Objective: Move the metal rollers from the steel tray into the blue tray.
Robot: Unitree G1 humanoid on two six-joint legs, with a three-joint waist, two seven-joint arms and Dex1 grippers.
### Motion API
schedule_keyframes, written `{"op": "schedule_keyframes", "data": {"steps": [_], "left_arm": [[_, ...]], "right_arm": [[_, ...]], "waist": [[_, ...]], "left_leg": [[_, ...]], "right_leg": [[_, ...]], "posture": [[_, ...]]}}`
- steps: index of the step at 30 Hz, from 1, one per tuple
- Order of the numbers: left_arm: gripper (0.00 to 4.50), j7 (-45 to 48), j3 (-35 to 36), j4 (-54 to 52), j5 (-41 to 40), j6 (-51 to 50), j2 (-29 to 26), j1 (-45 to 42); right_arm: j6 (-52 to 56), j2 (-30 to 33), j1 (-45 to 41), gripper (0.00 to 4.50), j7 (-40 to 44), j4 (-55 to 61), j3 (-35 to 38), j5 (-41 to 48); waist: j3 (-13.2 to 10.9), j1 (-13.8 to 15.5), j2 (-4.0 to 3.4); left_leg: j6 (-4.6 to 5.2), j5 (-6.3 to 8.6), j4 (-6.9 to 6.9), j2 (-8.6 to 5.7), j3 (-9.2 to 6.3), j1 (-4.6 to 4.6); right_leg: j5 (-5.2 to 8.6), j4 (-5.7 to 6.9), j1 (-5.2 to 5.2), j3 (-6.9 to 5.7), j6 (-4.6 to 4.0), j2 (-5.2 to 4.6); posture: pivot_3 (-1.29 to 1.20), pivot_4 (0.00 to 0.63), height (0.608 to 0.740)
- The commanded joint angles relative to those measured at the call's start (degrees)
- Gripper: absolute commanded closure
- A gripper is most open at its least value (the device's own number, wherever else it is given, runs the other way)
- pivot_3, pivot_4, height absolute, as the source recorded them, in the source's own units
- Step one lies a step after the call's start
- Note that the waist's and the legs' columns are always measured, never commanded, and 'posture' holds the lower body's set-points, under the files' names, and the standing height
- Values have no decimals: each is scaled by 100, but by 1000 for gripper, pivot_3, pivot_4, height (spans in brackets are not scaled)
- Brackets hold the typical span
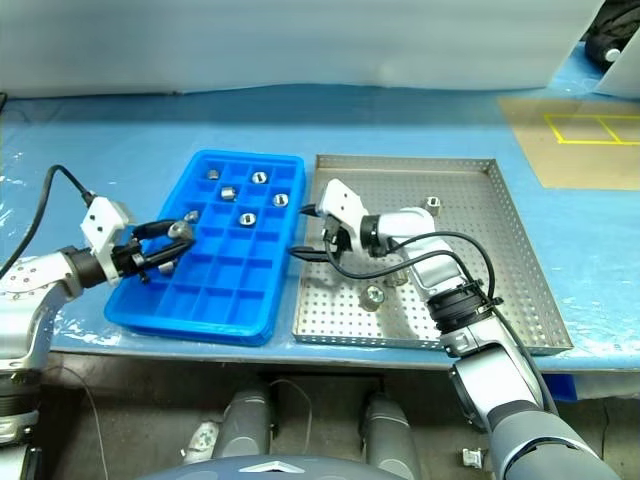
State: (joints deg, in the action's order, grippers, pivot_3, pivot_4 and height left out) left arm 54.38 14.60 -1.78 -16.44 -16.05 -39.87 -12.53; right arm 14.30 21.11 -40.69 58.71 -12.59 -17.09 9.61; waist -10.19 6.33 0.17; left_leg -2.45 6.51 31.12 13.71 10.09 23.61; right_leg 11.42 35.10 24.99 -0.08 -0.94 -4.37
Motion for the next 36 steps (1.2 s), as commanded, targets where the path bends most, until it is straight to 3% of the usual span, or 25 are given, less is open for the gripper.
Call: {"op": "schedule_keyframes", "data": {"steps": [1, 13, 19, 27, 32, 36], "left_arm": [[2590, -138, -63, 369, 48, 262, 20, -249], [2590, -111, -499, 1532, 237, 947, 97, -801], [678, -326, -544, 1783, 397, 1196, 131, -1001], [678, -162, -573, 1551, 193, 1047, 141, -1257], [678, -41, -775, 1276, 2, 859, 393, -1623], [678, 181, -1122, 1667, 53, 963, 739, -2203]], "right_arm": [[-31, 135, -1, 184, 26, 233, 164, 1], [218, 321, 301, 184, -211, 677, 262, 17], [263, 337, 346, 184, -274, 749, 277, 28], [252, 329, 367, 184, -328, 747, 291, 32], [377, 389, 440, 184, -390, 934, 369, 86], [563, 591, 597, 184, -437, 1235, 541, 125]], "waist": [[0, -9, 0], [1, -81, 2], [2, -83, 3], [2, -86, 3], [2, -76, 3], [2, -81, 3]], "left_leg": [[-1, -1, 0, 0, -1, -2], [-5, -3, 2, 3, -1, -1], [-5, -4, 9, 2, -1, -3], [-8, -6, 10, 3, -1, -4], [-9, -7, 17, 1, -1, -3], [-9, -7, 21, -1, 0, -4]], "right_leg": [[0, 2, 1, 0, 0, 1], [0, 7, 9, 6, -1, 10], [0, 18, 10, 9, -1, 9], [0, 23, 10, 8, -1, 9], [0, 29, 8, 9, -1, 6], [0, 36, 7, 10, -1, 5]], "posture": [[73, 150, 740], [13, 150, 740], [-3, 150, 740], [-16, 150, 740], [-32, 150, 740], [-157, 150, 740]]}}
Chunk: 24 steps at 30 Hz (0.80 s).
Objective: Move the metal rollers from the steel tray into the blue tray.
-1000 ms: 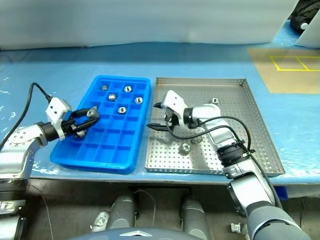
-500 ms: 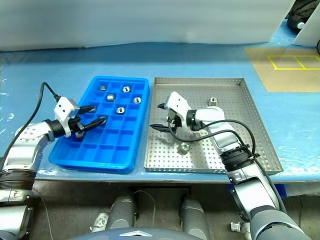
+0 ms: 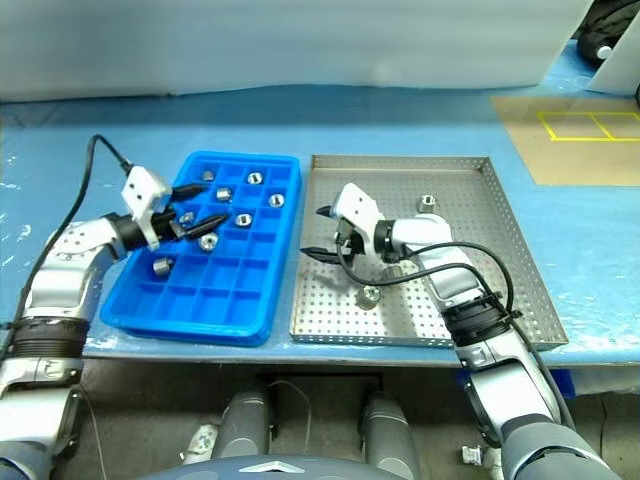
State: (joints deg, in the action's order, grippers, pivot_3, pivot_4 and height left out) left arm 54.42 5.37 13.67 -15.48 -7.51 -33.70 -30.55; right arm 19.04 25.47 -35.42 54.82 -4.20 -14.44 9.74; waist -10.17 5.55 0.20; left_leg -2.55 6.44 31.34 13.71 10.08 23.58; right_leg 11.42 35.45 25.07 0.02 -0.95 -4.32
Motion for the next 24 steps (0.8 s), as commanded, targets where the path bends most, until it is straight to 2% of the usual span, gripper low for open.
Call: {"op": "schedule_keyframes", "data": {"steps": [1, 5, 9, 16, 20, 24], "left_arm": [[678, 261, -315, 337, 17, 205, 240, -577], [678, 541, -616, 1189, 181, 618, 611, -1175], [678, 868, -945, 2574, 472, 1445, 1238, -2054], [678, 1226, -1226, 4244, 912, 2377, 2108, -2934], [678, 1875, -1456, 4572, 1055, 2612, 2481, -2997], [678, 2667, -1592, 4529, 1074, 2566, 2449, -2887]], "right_arm": [[142, 228, 136, 184, -110, 490, 351, 99], [404, 436, 421, 184, -353, 926, 614, 122], [864, 711, 1139, 184, -714, 1816, 1019, 178], [1499, 911, 1892, 184, -1281, 2824, 1552, 251], [1967, 1011, 2545, 184, -1571, 3614, 1922, 349], [2296, 1081, 3009, 184, -1765, 4102, 2260, 457]], "waist": [[0, -24, 1], [1, -124, 1], [1, -188, 3], [3, -550, 4], [4, -701, 3], [4, -858, 3]], "left_leg": [[0, 0, 1, 0, 0, -1], [0, -1, 8, -3, 3, -6], [2, 0, 7, -2, 3, -3], [23, 12, 22, -8, 9, -5], [29, 16, 19, -6, 10, -6], [47, 26, 20, -10, 14, 0]], "right_leg": [[0, 0, -1, 2, 0, 0], [0, 4, -2, 13, 1, 3], [0, -4, -3, 16, 1, 8], [-2, -26, -15, 31, 3, 7], [-3, -46, -23, 29, 5, 10], [-4, -69, -28, 30, 7, 9]], "posture": [[-174, 150, 740], [-259, 150, 740], [-413, 150, 740], [-588, 150, 740], [-661, 150, 740], [-720, 150, 740]]}}
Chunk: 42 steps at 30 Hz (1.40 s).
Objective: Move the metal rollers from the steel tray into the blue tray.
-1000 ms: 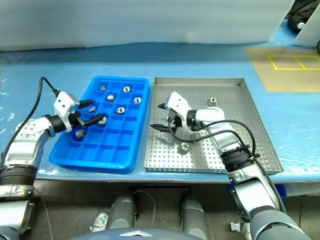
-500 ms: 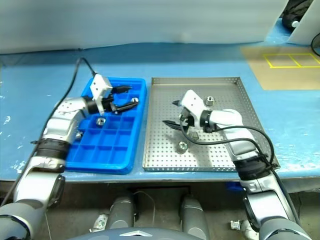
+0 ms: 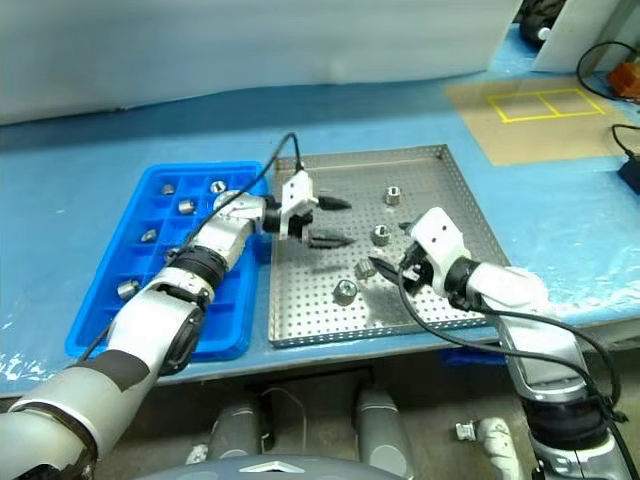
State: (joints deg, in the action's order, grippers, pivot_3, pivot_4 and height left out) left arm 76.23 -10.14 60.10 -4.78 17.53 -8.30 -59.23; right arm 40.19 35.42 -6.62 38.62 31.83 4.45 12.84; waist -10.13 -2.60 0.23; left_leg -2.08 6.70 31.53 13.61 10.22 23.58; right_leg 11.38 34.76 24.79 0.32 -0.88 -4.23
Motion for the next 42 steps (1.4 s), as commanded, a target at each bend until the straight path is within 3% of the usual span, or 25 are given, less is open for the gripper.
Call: {"op": "schedule_keyframes", "data": {"steps": [1, 10, 23, 40, 42], "left_arm": [[678, 616, -58, -124, 7, 35, -112, 7], [678, 1092, -253, -90, 308, 184, -294, 350], [678, 1200, -418, -437, 382, 90, -162, 827], [678, 869, -528, -318, 612, 84, 4, 810], [1049, 910, -520, -332, 591, 51, 9, 801]], "right_arm": [[237, 100, 204, 184, -184, 580, 419, 166], [567, 134, 479, 184, -434, 1006, 464, 330], [624, 352, 316, 184, -431, 904, 324, 459], [599, 346, 357, 184, -617, 920, 288, 421], [589, 355, 351, 184, -634, 907, 279, 417]], "waist": [[0, -86, 0], [0, -271, -1], [1, -292, -2], [5, -300, -8], [5, -299, -8]], "left_leg": [[3, 2, 2, -1, 3, -3], [16, 11, 32, -2, 2, -14], [46, 31, 63, -10, 2, -9], [50, 34, 66, -17, 2, -12], [51, 34, 66, -19, 2, -12]], "right_leg": [[0, 0, -4, 1, 0, 0], [7, -2, -32, -4, 12, -2], [3, -7, -48, -4, 6, -14], [24, -9, -51, -4, 40, -17], [24, -9, -51, -4, 41, -18]], "posture": [[-726, 150, 740], [-739, 150, 740], [-715, 150, 740], [-737, 150, 740], [-736, 150, 740]]}}
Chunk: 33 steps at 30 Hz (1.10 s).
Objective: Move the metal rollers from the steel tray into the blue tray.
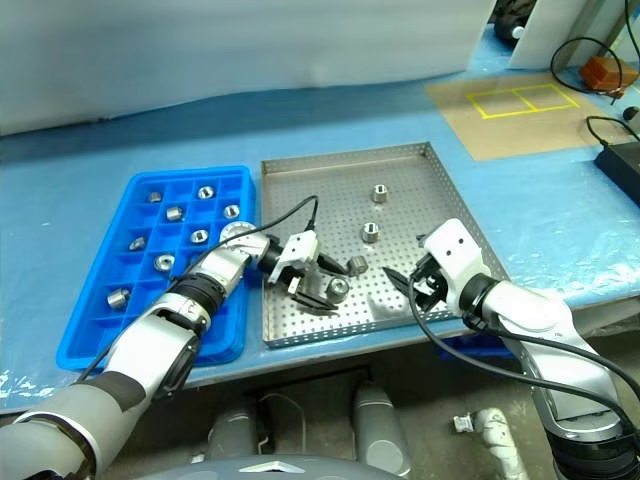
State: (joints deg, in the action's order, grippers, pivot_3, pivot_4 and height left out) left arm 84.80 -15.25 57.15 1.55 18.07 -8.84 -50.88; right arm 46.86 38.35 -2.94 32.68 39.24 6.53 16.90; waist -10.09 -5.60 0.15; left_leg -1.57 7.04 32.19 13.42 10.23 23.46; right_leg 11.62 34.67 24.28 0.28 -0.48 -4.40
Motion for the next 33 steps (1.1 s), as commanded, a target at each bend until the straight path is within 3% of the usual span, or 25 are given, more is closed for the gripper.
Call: {"op": "schedule_keyframes", "data": {"steps": [1, 2, 6, 9, 14, 18, 28, 33], "left_arm": [[1269, 34, -5, -49, -43, -9, 68, -43], [1571, -42, 7, -51, -34, -11, 84, -58], [1571, -27, 7, -44, -51, -28, 92, -97], [2120, -6, 24, -89, -77, -63, 74, -99], [2120, 54, 15, -72, -72, -80, 45, -117], [2757, -52, 17, -78, -27, -62, 28, -123], [2757, -454, 332, -240, -272, 51, 10, -295], [2757, -250, 634, -874, -680, -260, -310, -245]], "right_arm": [[-82, 60, -24, 184, -47, 159, 74, 17], [-86, 61, -31, 184, -56, 152, 70, 17], [-99, 55, -51, 184, -76, 130, 53, 13], [-117, 54, -66, 184, -76, 107, 32, 4], [-140, 53, -89, 184, -80, 76, 16, -8], [-154, 46, -113, 184, -86, 49, 3, -18], [-214, 31, -179, 184, -72, -47, -48, -32], [-384, 2, -395, 184, 23, -293, -234, -24]], "waist": [[0, 0, 0], [0, 0, 0], [0, 0, 0], [0, -7, 0], [0, -10, 0], [0, -11, 0], [-1, -12, 1], [-1, -3, 2]], "left_leg": [[1, 0, 0, 0, 0, 0], [1, 1, 0, -1, 0, 0], [3, 2, 0, -5, 0, 2], [5, 3, 0, -5, 0, 2], [5, 3, 0, -4, 0, 2], [5, 4, -1, -4, 0, 3], [6, 4, -1, -4, 0, 6], [6, 4, -3, -3, 0, 8]], "right_leg": [[1, -1, 0, -1, 1, 0], [1, -1, 0, 0, 1, 0], [1, -3, 0, -1, 2, -2], [1, -6, 0, -1, 2, -2], [2, -6, 0, -1, 3, -2], [2, -7, 0, -1, 3, -2], [2, -9, 2, -2, 4, -2], [2, -8, 5, -2, 3, -1]], "posture": [[-736, 150, 740], [-735, 150, 740], [-732, 150, 740], [-730, 150, 740], [-728, 150, 740], [-726, 150, 740], [-704, 150, 740], [-637, 150, 740]]}}
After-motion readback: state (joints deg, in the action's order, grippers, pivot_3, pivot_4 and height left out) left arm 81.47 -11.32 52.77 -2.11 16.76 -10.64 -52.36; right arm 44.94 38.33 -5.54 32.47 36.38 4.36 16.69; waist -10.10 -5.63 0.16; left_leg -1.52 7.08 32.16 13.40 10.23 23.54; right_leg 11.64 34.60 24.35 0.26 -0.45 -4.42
